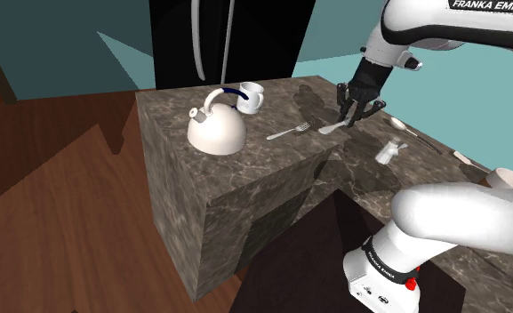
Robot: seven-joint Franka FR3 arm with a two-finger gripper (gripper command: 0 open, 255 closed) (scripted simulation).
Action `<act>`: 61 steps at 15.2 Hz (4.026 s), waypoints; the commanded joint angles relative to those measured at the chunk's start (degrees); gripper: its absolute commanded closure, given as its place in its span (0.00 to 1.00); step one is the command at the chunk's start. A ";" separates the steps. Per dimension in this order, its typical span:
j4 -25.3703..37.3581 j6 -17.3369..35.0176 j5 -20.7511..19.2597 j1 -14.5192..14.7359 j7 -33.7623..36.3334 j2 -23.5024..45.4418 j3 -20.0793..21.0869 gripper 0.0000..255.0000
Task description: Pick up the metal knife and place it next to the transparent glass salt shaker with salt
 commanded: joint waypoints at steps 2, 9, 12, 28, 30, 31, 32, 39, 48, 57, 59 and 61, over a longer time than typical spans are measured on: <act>-2.94 -1.23 -2.59 -1.24 -3.96 -3.85 -3.93 1.00; -6.33 -4.53 -10.55 -5.57 -13.42 -10.35 -13.74 1.00; -6.73 -5.48 -14.42 -7.76 -17.69 -11.85 -18.14 1.00; 1.57 -4.45 -33.41 -15.79 -40.25 -6.32 -42.21 1.00; 3.75 -3.80 -35.06 -15.82 -42.92 -4.40 -45.26 1.00; 4.93 -3.46 -35.79 -15.72 -44.24 -3.38 -46.81 1.00; 5.94 -3.17 -36.35 -15.59 -45.34 -2.50 -48.09 1.00; 0.96 1.76 -38.35 -16.21 -44.81 -2.65 -50.39 1.00; -4.72 8.58 -41.25 -16.79 -44.17 -1.64 -53.94 1.00; -9.51 16.17 -44.49 -16.89 -43.51 1.00 -58.28 1.00; -10.44 17.99 -45.24 -16.81 -43.36 1.85 -59.36 1.00; -11.32 19.86 -46.00 -16.68 -43.20 2.81 -60.49 1.00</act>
